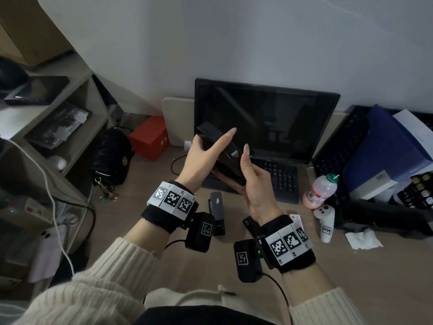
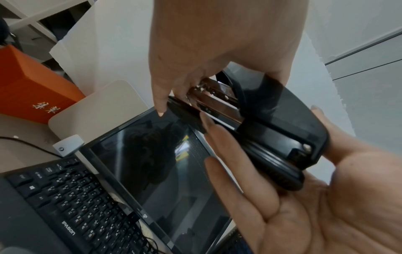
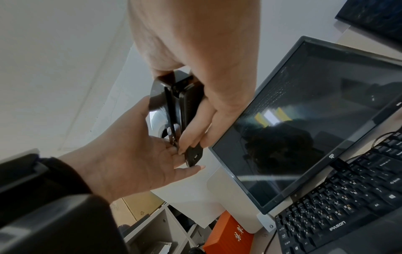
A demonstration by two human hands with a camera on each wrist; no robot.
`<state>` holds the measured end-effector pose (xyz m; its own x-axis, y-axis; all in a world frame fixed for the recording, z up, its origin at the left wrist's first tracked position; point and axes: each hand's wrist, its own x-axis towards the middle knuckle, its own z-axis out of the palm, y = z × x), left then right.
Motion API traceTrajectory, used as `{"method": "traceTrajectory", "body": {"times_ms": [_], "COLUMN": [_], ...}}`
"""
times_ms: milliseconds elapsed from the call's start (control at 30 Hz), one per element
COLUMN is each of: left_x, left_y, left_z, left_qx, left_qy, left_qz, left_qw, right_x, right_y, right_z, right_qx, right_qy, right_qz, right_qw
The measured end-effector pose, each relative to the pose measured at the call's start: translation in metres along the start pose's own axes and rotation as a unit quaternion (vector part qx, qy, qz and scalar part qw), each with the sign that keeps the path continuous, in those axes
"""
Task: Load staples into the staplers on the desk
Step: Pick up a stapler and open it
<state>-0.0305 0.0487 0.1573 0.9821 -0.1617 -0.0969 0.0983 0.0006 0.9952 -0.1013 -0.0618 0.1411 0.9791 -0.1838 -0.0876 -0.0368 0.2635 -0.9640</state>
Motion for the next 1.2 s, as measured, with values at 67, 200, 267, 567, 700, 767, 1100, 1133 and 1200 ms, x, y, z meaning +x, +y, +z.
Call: {"method": "traceTrajectory", "body": {"times_ms": [67,200,267,567,700,767,1100,1133,1200], "left_x": [-0.0006,-0.0025,-0.0027,-0.0021,-0.0015,-0.0012,0.0029,0.0036,0.0053], "left_y": [0.0006,0.0026,0.003,0.0036,0.0032,0.0031,0.0006,0.0002,0.0], "left_z": [0.0008,0.0017,0.0016,0.0008,0.0005,0.0002,-0.0016,-0.0018,-0.0025], "left_qx": [-0.001,-0.004,-0.002,-0.014,-0.025,-0.028,-0.036,-0.039,-0.044], "left_qy": [0.002,-0.003,-0.004,-0.003,-0.002,-0.004,-0.011,-0.014,-0.025], "left_qz": [-0.001,0.0,0.0,0.0,0.0,-0.003,-0.009,-0.011,-0.017], "left_qw": [1.0,1.0,1.0,1.0,1.0,1.0,0.999,0.999,0.999], "right_x": [0.0007,0.0015,0.0008,0.001,0.0005,0.0001,-0.0002,-0.0004,-0.0006], "right_y": [0.0013,0.0018,0.0008,-0.0003,-0.0011,-0.0016,-0.0034,-0.0036,-0.0032], "right_z": [-0.0002,-0.0009,-0.0009,0.0006,0.0004,0.0007,0.0013,0.001,0.0001], "right_qx": [0.009,-0.002,-0.009,-0.015,-0.004,-0.001,0.028,0.032,0.031], "right_qy": [0.0,0.006,0.007,0.007,0.0,-0.003,-0.008,-0.016,-0.035], "right_qz": [0.001,0.0,-0.002,0.001,0.005,0.006,0.011,0.011,0.015], "right_qw": [1.0,1.0,1.0,1.0,1.0,1.0,1.0,0.999,0.999]}}
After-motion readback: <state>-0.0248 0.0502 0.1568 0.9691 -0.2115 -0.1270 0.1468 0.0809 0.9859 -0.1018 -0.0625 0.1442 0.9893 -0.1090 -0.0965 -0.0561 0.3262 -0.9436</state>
